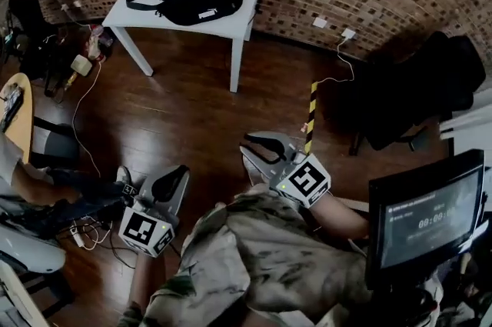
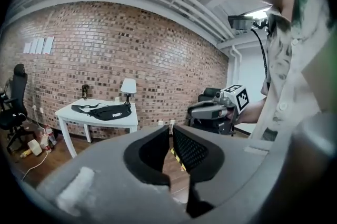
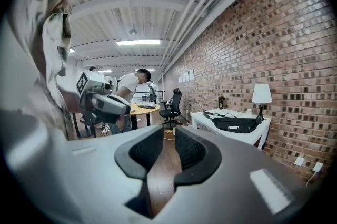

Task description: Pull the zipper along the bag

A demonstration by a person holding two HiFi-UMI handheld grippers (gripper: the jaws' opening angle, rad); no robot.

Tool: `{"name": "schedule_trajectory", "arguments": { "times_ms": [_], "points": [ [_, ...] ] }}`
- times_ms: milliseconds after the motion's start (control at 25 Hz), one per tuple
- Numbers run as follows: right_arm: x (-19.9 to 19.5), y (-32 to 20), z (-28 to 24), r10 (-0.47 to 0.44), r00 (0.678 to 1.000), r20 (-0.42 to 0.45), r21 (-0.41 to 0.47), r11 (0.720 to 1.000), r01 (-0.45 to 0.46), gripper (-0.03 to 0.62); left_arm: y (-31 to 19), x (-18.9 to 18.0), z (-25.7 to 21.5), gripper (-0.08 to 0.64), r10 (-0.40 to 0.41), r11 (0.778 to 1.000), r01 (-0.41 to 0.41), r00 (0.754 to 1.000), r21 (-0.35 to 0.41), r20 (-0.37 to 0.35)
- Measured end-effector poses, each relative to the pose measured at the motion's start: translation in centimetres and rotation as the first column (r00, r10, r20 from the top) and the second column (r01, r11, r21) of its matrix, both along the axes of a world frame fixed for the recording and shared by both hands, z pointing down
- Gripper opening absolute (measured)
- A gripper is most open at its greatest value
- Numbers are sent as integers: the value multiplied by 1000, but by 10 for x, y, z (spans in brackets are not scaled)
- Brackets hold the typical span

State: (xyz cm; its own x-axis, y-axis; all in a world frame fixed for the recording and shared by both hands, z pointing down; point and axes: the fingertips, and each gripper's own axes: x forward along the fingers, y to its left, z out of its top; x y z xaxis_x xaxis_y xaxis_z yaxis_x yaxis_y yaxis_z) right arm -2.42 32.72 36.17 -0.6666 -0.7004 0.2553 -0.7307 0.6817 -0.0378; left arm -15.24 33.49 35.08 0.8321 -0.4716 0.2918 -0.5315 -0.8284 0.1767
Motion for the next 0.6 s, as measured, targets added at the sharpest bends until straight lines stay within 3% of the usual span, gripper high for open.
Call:
{"name": "schedule_trajectory", "arguments": {
  "times_ms": [320,600],
  "points": [
    [-21,90,-33,43,999,1,33,999,-43,77,73,-4,-3,26,83,996,-85,996,-36,-45],
    [3,130,-44,30,999,-14,60,998,-30,77,104,33,-11,26,114,993,-116,992,-28,-49]
  ]
}}
